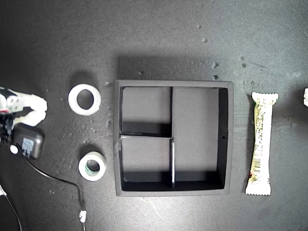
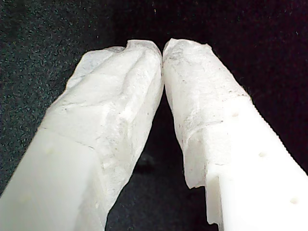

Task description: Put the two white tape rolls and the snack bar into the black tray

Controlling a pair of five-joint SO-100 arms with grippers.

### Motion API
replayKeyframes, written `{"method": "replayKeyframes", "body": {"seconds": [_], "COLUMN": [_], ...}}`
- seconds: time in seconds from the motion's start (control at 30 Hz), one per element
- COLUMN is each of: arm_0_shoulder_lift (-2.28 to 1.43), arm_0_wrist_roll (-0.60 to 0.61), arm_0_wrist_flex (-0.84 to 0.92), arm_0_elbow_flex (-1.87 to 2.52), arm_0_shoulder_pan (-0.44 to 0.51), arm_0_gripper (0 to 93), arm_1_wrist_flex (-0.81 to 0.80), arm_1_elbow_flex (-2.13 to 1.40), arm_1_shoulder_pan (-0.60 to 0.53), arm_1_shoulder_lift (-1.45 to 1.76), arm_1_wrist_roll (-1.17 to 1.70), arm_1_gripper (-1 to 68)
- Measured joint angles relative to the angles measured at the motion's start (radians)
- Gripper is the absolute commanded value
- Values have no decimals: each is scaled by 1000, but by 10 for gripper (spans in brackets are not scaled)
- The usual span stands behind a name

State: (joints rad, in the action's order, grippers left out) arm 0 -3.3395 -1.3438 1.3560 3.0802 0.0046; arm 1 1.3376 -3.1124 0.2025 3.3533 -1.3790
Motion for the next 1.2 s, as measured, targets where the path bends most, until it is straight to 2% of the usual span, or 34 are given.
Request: {"method": "replayKeyframes", "body": {"seconds": [0.13,0.63,0.73,0.83,0.93,1.0,1.03,1.13,1.2], "arm_0_shoulder_lift": [0,0,0,0,0,0,0,0,0], "arm_0_wrist_roll": [0,-94,-92,-133,-295,-433,-462,-411,-350], "arm_0_wrist_flex": [0,0,-14,-43,-51,-66,-81,-164,-238], "arm_0_elbow_flex": [0,0,0,0,0,0,0,0,0], "arm_0_shoulder_pan": [-54,-86,-61,8,109,175,189,199,199], "arm_0_gripper": [2,1,0,0,0,0,0,0,0], "arm_1_wrist_flex": [0,-29,-155,-345,-529,-545,-531,-520,-568], "arm_1_elbow_flex": [0,0,0,0,0,0,0,0,0], "arm_1_shoulder_pan": [0,17,28,28,35,43,41,15,20], "arm_1_shoulder_lift": [0,-3,-11,-11,-11,-11,-11,-11,-11], "arm_1_wrist_roll": [0,0,0,0,-71,-202,-298,-618,-718], "arm_1_gripper": [0,-2,-2,-3,-4,-4,-4,-4,-4]}}
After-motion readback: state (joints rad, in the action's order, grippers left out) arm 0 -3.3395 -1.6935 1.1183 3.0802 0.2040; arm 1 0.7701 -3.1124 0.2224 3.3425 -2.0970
